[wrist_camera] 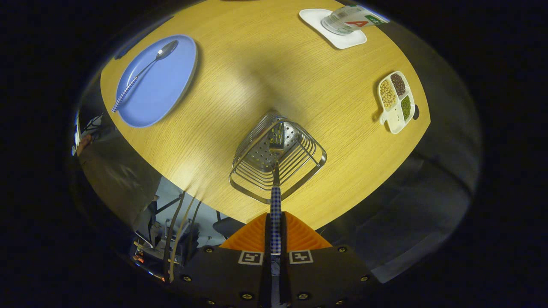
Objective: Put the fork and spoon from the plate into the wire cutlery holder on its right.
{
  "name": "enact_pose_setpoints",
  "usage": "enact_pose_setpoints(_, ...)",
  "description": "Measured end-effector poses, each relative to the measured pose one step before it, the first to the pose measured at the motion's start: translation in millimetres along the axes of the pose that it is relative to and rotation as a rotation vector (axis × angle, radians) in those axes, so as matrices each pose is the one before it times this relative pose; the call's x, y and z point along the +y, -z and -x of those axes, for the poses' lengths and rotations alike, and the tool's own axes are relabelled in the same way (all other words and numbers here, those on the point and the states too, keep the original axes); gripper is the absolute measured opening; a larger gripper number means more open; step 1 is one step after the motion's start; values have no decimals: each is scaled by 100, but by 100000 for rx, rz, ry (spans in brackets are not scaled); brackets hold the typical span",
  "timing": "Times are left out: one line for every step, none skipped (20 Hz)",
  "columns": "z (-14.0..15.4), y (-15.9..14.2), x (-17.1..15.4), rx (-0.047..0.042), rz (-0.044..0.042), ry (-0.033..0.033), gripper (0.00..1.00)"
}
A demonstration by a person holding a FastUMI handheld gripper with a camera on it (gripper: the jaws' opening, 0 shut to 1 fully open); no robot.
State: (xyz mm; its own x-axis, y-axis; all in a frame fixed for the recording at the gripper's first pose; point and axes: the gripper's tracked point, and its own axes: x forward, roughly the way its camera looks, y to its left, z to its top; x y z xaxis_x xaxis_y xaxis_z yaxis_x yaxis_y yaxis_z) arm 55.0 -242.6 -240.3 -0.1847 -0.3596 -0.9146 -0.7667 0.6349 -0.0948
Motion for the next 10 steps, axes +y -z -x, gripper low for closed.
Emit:
enact_pose_setpoints(-12, -64, -133, -104, -1126, -372, 8)
enact_pose_setpoints(-63, -101, -72, -540, -785, -533, 9)
enact_pose_setpoints(6, -128, -194, -639, -957, -191, 9)
enact_pose_setpoints(56, 86, -118, -527, -1404, -330, 9)
enact_pose_setpoints(111, -11, -77, -703, -1239, -488, 21)
enact_pose_setpoints(353, -136, -170, -1149, -713, 235, 21)
enact_pose_setpoints(193, 194, -76, -758, -938, -72, 25)
enact_pose_setpoints(195, 51, -429, -1309, -725, 1627, 27)
enact_pose_setpoints(324, -77, -385, -1517, -1032, 1658, 27)
enact_pose_setpoints(381, 111, -139, -1460, -1650, 656, 27)
